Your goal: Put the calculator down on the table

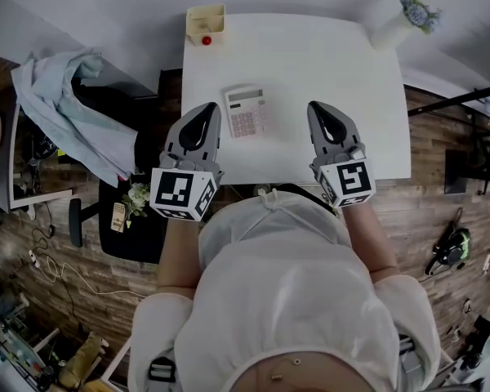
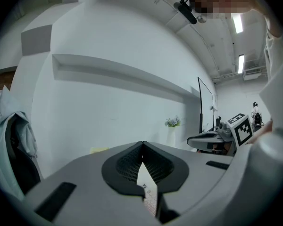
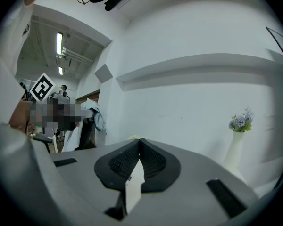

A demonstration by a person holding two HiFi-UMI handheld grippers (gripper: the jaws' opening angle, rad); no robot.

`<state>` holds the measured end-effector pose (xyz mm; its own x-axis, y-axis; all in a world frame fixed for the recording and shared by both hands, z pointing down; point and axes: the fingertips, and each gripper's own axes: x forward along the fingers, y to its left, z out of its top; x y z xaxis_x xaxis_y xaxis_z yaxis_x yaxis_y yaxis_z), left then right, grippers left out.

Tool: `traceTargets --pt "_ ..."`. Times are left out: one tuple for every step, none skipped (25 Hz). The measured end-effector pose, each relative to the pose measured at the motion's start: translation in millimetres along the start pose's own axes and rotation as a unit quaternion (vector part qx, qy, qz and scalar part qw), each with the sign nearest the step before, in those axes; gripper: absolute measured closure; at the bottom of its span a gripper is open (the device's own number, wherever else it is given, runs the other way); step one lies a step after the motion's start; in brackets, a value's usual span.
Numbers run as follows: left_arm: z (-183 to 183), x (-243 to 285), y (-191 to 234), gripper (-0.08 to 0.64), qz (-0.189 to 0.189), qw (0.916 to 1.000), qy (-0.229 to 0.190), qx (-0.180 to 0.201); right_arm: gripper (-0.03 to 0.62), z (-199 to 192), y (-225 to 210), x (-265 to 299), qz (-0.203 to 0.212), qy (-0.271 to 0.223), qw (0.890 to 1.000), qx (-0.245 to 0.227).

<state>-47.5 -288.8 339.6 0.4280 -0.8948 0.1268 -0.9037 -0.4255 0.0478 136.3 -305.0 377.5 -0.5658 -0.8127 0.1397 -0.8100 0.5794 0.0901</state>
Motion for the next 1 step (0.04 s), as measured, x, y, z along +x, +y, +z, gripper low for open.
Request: traceTargets --pt "1.1 0.7 -1.2 0.541 0.0 1.0 -0.002 -0.001 0.589 0.2 -1.1 -0.5 0.0 -0.001 1.0 0.0"
